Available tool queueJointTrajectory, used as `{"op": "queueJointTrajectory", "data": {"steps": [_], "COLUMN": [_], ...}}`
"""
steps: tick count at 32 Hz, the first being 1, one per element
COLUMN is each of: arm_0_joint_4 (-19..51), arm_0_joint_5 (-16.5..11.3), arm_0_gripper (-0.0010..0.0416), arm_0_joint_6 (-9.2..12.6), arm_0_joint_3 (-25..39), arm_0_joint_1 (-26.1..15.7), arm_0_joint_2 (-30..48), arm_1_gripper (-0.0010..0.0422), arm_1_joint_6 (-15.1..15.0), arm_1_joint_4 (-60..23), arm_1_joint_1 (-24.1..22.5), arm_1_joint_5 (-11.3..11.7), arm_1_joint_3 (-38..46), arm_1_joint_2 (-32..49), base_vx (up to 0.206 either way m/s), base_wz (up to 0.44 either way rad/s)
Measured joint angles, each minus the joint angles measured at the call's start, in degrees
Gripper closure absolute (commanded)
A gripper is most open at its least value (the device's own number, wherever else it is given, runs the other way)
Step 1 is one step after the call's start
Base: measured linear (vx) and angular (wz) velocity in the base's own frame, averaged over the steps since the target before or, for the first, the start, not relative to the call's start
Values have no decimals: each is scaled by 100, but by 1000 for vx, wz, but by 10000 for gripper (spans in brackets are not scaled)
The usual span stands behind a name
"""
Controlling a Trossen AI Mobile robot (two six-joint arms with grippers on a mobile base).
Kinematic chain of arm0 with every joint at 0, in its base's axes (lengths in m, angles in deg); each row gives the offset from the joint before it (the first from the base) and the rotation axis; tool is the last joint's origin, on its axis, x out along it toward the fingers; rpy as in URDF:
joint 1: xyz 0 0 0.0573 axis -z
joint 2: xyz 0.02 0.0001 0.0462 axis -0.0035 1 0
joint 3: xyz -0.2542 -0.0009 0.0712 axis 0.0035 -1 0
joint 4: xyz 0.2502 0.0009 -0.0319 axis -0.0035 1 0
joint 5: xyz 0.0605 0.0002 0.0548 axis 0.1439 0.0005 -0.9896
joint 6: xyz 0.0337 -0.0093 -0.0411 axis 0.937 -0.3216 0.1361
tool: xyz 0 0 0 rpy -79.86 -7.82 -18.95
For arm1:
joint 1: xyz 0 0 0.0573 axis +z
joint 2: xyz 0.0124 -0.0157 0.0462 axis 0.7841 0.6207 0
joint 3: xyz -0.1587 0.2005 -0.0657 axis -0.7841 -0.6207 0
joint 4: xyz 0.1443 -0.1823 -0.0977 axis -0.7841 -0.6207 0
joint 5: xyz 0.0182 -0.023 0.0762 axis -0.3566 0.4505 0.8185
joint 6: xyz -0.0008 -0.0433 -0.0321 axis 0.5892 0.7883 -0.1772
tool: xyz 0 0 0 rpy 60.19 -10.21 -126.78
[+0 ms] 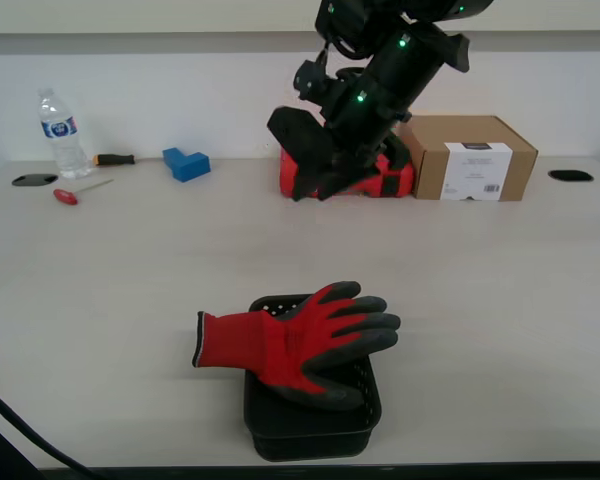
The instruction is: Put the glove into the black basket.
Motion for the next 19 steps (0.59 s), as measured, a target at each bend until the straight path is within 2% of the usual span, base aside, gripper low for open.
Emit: {"op": "queueJointTrajectory", "data": {"steps": [2,5,7,9,13,19], "arm_0_joint_4": [90,48,81,131,74,70], "arm_0_joint_5": [11,13,26,-24,11,46], "arm_0_gripper": [211,211,211,211,211,211], "arm_0_joint_6": [2,-22,-22,-26,-24,-24], "arm_0_joint_3": [160,966,1145,1720,1919,1891], "arm_0_joint_1": [111,487,546,686,752,754], "arm_0_joint_2": [-22,-9,20,61,-15,4], "arm_1_gripper": [412,412,412,412,412,412], "arm_1_joint_6": [0,0,0,0,0,0], "arm_1_joint_4": [-2,-2,-4,-4,-11,-9], "arm_1_joint_1": [0,0,0,0,0,0], "arm_1_joint_5": [0,9,9,2,2,-2], "arm_1_joint_3": [0,0,0,2,0,0], "arm_1_joint_2": [0,0,0,0,2,2], "base_vx": [0,0,0,0,0,0], "base_wz": [0,0,0,0,0,0]}}
